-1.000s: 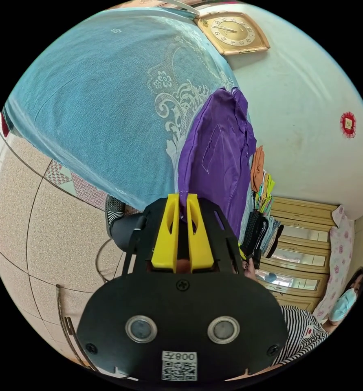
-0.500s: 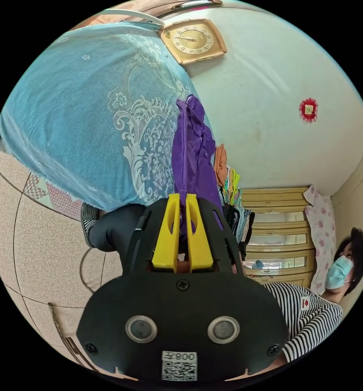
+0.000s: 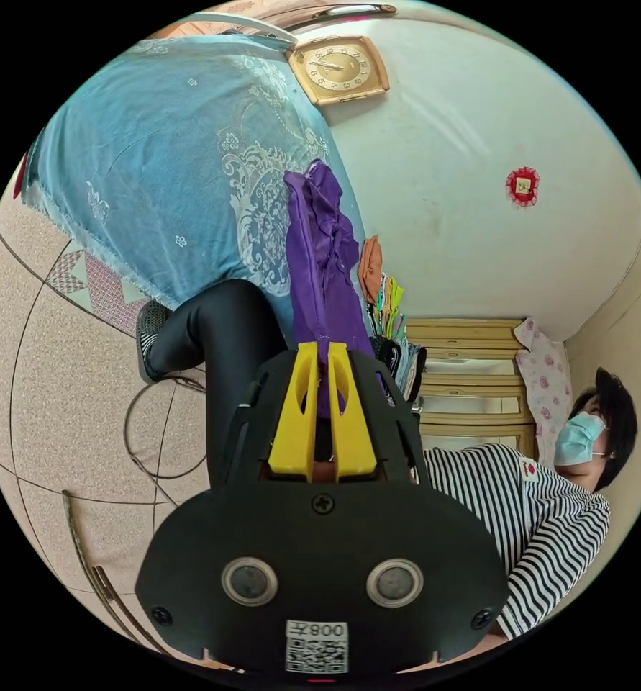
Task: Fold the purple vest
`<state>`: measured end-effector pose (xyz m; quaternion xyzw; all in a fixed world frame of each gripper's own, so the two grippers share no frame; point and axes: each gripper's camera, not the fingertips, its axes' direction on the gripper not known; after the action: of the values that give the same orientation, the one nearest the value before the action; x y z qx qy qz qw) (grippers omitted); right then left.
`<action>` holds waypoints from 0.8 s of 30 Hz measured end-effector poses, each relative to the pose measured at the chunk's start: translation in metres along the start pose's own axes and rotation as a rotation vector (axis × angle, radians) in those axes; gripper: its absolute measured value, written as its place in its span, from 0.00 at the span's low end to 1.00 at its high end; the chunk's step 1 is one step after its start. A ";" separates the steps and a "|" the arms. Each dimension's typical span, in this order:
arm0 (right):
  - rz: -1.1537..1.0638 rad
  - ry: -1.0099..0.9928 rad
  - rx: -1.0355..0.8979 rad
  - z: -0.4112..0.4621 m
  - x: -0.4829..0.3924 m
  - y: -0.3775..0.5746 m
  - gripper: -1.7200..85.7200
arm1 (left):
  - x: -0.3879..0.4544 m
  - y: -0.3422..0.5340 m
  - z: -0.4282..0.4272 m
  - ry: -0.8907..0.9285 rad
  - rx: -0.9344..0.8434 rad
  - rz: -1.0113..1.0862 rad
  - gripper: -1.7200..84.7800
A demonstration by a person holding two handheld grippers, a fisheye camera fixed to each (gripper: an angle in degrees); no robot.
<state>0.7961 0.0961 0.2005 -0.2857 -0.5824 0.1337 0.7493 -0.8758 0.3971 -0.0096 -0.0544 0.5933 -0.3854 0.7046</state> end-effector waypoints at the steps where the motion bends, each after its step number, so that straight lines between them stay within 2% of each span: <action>1: 0.002 0.006 -0.002 -0.002 -0.004 0.000 0.02 | 0.001 -0.002 0.001 0.002 -0.003 -0.002 0.05; 6: 0.002 -0.019 0.020 -0.004 -0.012 -0.024 0.02 | 0.009 -0.036 0.017 0.039 0.009 0.024 0.05; 11: -0.064 -0.039 0.034 -0.006 -0.037 -0.078 0.02 | 0.043 -0.103 0.046 0.078 0.007 0.147 0.05; 24: -0.180 -0.073 0.119 -0.004 -0.101 -0.299 0.02 | 0.114 -0.307 0.151 0.108 0.030 0.302 0.05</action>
<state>0.7314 -0.1986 0.2939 -0.1823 -0.6234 0.1106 0.7522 -0.8908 0.0565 0.1080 0.0668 0.6261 -0.2861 0.7223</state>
